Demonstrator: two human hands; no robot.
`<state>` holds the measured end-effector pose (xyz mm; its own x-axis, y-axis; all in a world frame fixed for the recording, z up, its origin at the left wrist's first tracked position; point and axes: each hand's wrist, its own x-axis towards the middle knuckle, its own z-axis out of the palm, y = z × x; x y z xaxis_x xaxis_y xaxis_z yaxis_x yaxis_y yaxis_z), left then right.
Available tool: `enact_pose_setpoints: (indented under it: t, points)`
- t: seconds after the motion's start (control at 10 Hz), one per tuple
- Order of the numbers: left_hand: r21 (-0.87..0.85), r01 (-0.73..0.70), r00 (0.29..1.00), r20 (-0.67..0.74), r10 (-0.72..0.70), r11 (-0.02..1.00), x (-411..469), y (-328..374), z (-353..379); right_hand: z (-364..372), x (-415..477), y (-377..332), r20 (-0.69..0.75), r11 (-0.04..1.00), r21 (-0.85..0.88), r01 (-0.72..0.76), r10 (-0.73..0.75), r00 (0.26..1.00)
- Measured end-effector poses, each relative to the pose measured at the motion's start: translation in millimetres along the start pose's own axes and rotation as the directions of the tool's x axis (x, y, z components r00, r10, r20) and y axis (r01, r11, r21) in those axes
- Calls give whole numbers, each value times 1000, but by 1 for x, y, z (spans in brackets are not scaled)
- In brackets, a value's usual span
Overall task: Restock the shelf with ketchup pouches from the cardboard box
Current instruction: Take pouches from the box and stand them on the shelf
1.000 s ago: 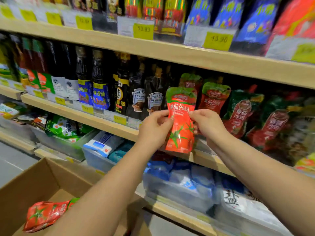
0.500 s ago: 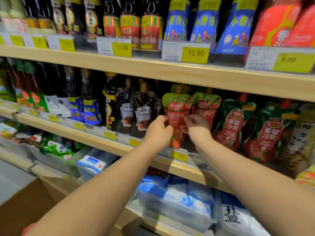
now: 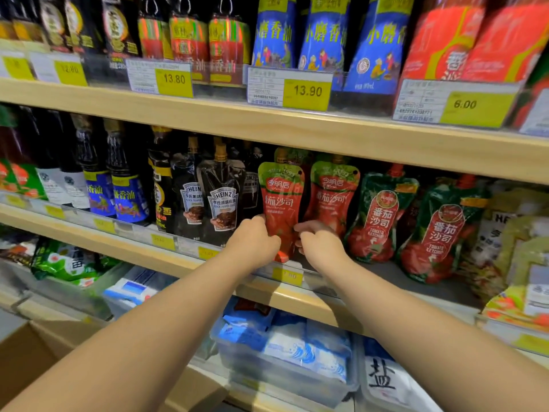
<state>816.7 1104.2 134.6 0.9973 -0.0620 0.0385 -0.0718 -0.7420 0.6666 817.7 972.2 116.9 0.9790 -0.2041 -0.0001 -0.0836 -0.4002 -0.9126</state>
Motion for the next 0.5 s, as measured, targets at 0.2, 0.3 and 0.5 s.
enact_pose_setpoints:
  t: [0.2,0.3,0.5]
  points:
    - [-117,23,1000,9,-22,993,14,11,7,-4,14,-3,139,1000,17,-21,19,990]
    - [-72,63,998,9,-62,995,23,22,10,-2,24,-11,49,998,22,-53,52,997]
    - [110,87,996,-13,-86,990,27,34,10,-4,33,0,65,999,31,-41,39,997]
